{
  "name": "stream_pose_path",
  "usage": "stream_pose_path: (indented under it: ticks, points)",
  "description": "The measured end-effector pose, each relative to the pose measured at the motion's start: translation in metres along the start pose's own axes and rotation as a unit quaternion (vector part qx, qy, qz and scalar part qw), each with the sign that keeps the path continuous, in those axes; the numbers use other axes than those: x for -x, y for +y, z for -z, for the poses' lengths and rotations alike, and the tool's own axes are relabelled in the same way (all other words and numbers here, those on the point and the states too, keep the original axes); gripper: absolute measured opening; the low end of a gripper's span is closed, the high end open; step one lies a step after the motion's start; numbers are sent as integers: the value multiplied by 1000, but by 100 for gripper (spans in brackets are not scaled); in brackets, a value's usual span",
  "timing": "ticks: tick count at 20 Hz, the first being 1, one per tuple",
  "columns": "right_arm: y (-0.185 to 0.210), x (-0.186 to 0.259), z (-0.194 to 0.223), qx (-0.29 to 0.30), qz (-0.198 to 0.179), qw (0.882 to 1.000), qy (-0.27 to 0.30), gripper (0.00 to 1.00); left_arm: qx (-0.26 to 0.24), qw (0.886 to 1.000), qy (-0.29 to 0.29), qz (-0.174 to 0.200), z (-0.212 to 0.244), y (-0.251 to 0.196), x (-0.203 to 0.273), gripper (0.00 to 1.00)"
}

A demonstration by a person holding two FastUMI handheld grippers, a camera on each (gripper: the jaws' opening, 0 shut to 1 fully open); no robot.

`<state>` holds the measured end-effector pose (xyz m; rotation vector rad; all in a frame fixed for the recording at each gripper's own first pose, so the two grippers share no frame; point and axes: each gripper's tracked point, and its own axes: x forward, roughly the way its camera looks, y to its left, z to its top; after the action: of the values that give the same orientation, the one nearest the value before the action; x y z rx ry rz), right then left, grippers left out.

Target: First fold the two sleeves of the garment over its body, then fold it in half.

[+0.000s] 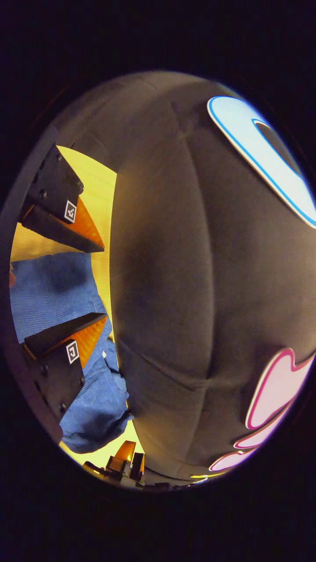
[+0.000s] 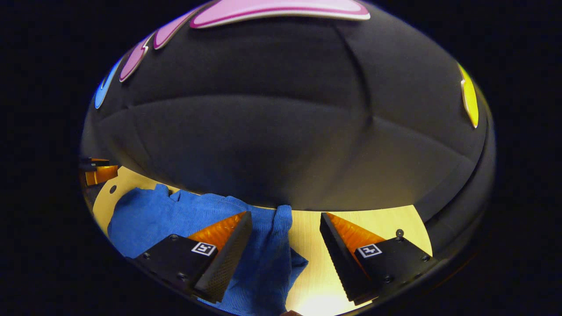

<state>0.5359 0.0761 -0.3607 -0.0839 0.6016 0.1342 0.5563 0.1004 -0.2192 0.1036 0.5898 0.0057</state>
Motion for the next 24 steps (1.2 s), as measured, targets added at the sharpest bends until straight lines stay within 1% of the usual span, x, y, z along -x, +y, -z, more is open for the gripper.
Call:
stream_pose_path:
  ticks: [2, 4, 6, 7, 9, 13, 16, 17, 18, 19, 20, 22, 23, 24]
  points:
    - [0, 20, -10, 1, -3, 1000, -17, 100, -10, 1000, -14, -12, -8, 2, 23, 81]
    - [0, 47, -26, 12, -2, 999, -38, 99, 5, 999, -30, -11, -15, -8, 52, 80]
    - [4, 82, -45, 18, -4, 998, -67, 99, 25, 998, -53, -8, -23, -15, 89, 82]
    - [5, 102, -52, 20, -5, 997, -78, 99, 28, 997, -67, -6, -28, -16, 112, 83]
    - [11, 150, -67, 21, -2, 994, -105, 99, 18, 994, -105, -12, -34, -16, 159, 83]
    - [28, 261, -93, 23, 2, 985, -170, 99, 3, 983, -181, 5, -37, -30, 274, 83]
    - [43, 358, -114, 22, 4, 973, -229, 97, 7, 974, -228, -1, -27, -29, 362, 82]
    - [48, 392, -118, 28, 3, 969, -245, 97, 11, 967, -255, -2, -24, -28, 392, 82]
    - [52, 426, -123, 33, 5, 964, -264, 86, 18, 959, -281, -6, -22, -27, 420, 80]
    - [58, 458, -125, 33, 5, 960, -279, 97, 19, 954, -298, -7, -14, -25, 449, 77]
    - [65, 488, -122, 34, -2, 956, -291, 96, 17, 950, -313, -7, -5, -23, 476, 79]
    - [75, 545, -114, 30, -3, 951, -308, 96, 8, 945, -327, -19, 15, -20, 526, 83]
    - [82, 571, -109, 25, -8, 949, -314, 100, 10, 943, -332, -22, 22, -25, 539, 82]
    - [88, 597, -103, 21, -10, 947, -321, 96, 14, 942, -335, -16, 35, -31, 556, 82]
